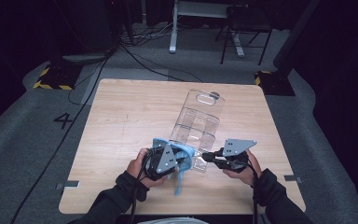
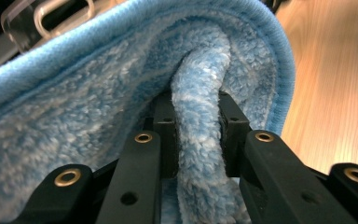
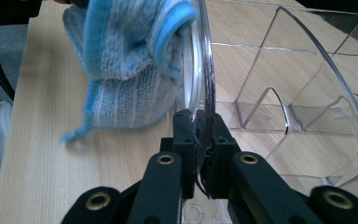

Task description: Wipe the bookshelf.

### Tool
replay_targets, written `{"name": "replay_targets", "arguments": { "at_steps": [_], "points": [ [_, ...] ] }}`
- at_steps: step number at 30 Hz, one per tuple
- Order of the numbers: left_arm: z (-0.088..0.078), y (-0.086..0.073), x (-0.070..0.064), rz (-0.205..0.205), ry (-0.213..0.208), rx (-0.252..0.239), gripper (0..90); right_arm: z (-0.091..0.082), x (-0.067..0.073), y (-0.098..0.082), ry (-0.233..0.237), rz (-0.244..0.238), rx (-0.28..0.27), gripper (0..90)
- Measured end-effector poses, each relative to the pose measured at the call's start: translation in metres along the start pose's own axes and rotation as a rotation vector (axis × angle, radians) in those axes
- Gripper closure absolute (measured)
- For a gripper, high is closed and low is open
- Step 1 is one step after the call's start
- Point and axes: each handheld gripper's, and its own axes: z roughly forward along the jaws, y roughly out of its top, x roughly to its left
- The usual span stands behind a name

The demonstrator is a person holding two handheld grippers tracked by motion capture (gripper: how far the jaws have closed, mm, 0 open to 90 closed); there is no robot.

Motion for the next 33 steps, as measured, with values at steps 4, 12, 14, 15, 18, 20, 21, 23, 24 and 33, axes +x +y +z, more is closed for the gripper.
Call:
{"name": "replay_targets", "arguments": {
  "at_steps": [4, 12, 14, 15, 18, 20, 21, 23, 24, 33],
  "points": [
    [0.009, 0.008, -0.002, 0.019, -0.010, -0.021, 76.0, 0.000, 0.000, 0.000, -0.002, 0.005, -0.002, 85.8],
    [0.028, 0.016, -0.009, 0.056, -0.022, -0.029, 76.5, 0.000, -0.002, -0.002, -0.020, 0.017, -0.008, 85.7],
    [0.032, 0.015, -0.010, 0.070, -0.029, -0.022, 76.4, 0.000, -0.001, -0.002, -0.022, 0.018, -0.009, 85.6],
    [0.033, 0.014, -0.011, 0.074, -0.031, -0.020, 76.4, 0.000, -0.001, -0.002, -0.022, 0.016, -0.008, 85.6],
    [0.038, 0.009, -0.010, 0.065, -0.042, -0.014, 76.4, 0.000, -0.001, -0.002, -0.025, 0.015, -0.009, 85.7],
    [0.040, 0.006, -0.010, 0.047, -0.055, -0.017, 76.2, 0.000, -0.001, -0.002, -0.026, 0.014, -0.009, 85.7],
    [0.041, 0.005, -0.010, 0.046, -0.052, -0.014, 76.2, 0.000, -0.001, -0.002, -0.026, 0.015, -0.010, 85.7],
    [0.042, 0.003, -0.010, 0.051, -0.053, -0.008, 76.2, 0.000, -0.001, -0.002, -0.026, 0.015, -0.010, 85.7],
    [0.042, 0.002, -0.010, 0.059, -0.048, -0.001, 76.1, 0.000, -0.001, -0.003, -0.028, 0.014, -0.010, 85.6],
    [0.055, -0.021, -0.010, 0.065, -0.051, 0.120, 75.8, -0.009, -0.001, -0.003, -0.043, 0.001, -0.016, 79.0]
  ]
}}
